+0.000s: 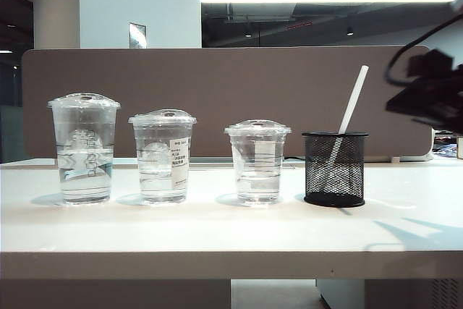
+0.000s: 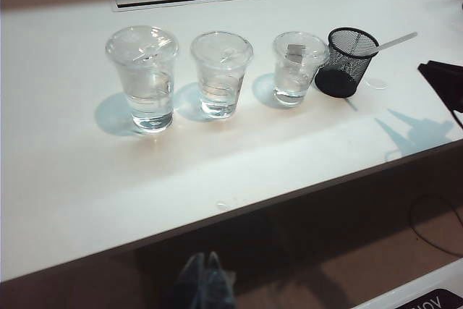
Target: Pick up the straw and insert it into the medium coffee cup.
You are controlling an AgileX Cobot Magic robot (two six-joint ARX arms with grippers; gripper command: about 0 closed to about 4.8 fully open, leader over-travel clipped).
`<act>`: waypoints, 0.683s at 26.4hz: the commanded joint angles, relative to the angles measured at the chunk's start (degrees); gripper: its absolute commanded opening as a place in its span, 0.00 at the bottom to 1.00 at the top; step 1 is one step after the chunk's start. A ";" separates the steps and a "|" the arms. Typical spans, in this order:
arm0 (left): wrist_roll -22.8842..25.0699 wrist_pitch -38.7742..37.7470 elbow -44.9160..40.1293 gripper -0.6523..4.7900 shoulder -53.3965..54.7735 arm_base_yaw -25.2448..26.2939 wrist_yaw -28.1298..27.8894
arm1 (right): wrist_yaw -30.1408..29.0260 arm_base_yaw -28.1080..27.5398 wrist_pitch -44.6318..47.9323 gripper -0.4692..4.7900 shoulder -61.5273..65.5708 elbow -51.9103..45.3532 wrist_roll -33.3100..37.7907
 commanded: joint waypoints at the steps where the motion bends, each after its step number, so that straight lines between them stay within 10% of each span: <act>1: -0.02 0.00 0.13 0.11 0.09 -0.02 0.00 | 0.02 1.05 9.20 0.58 6.97 1.90 -0.24; 15: 0.00 -1.68 0.13 0.11 0.09 -0.02 -0.11 | -1.05 1.07 9.53 0.59 17.25 13.88 -0.22; 18: 0.00 -1.68 0.13 0.11 0.09 -0.02 -0.13 | -1.73 1.09 8.94 0.33 18.01 15.02 -0.20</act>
